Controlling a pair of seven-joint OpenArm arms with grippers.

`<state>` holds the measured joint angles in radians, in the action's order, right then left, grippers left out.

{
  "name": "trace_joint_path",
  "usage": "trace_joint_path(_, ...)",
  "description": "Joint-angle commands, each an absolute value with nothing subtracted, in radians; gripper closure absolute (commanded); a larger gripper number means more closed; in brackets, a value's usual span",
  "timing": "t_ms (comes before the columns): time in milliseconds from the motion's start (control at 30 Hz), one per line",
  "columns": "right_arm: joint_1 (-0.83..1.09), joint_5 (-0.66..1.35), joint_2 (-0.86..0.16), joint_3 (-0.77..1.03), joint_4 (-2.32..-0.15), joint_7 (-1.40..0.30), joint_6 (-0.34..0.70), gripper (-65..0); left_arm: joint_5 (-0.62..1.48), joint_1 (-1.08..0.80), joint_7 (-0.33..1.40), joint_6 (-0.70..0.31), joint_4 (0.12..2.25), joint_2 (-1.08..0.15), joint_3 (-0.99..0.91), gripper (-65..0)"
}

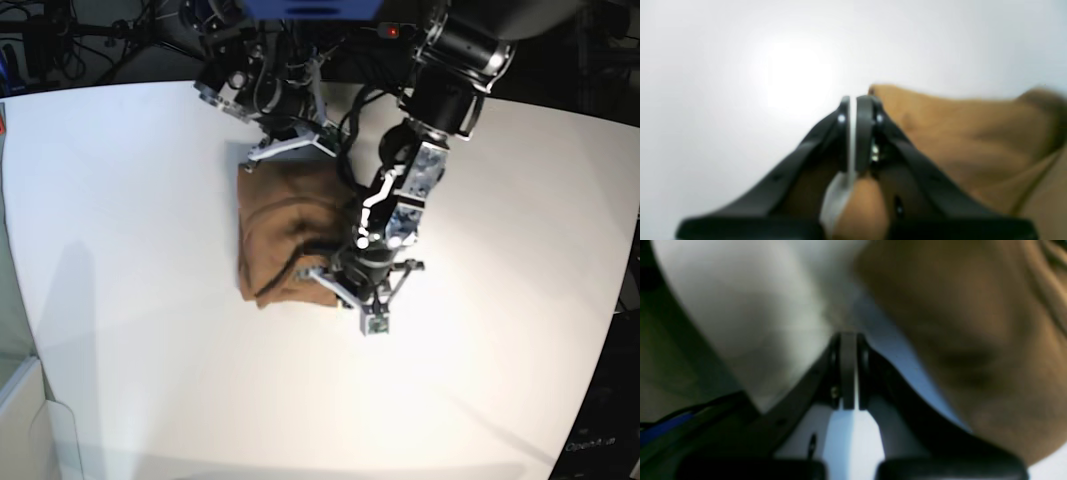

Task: Fold the T-shirt properly
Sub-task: 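Open both grippers and lift them off the folded shirt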

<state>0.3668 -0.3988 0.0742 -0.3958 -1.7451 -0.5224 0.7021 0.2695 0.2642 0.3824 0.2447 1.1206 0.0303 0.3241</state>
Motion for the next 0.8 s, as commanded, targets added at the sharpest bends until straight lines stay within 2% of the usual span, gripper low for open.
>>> trace_joint_path(0, 0.367, -0.387, 0.082, -0.403, -1.764, -0.501, 0.698, 0.0, 0.262, 0.294, 0.361, 0.243, 1.139, 0.044, 0.323, -2.6)
trace_joint_path(200, 0.371, -0.387, 0.084, -0.403, -1.767, -0.501, 0.698, 0.0, 0.262, 0.302, 0.371, 0.246, 1.179, 0.039, 0.321, -2.6)
trace_joint_path(400, 0.398, -0.387, 0.051, -0.401, -1.845, -0.501, 0.698, 0.0, 0.271, 0.206, 0.440, 0.252, 1.405, -0.091, 0.315, -2.6)
trace_joint_path(633, 0.435, -0.387, 0.047, -0.371, -1.862, -0.499, 0.698, 0.0, 0.265, -0.047, 0.567, 0.246, 1.701, -0.242, 0.193, -2.6)
trace_joint_path(767, 0.475, -0.387, 0.001, -0.344, -1.863, -0.443, 0.698, 0.0, 0.269, -0.231, 0.575, 0.245, 1.804, -0.314, 0.074, -2.6)
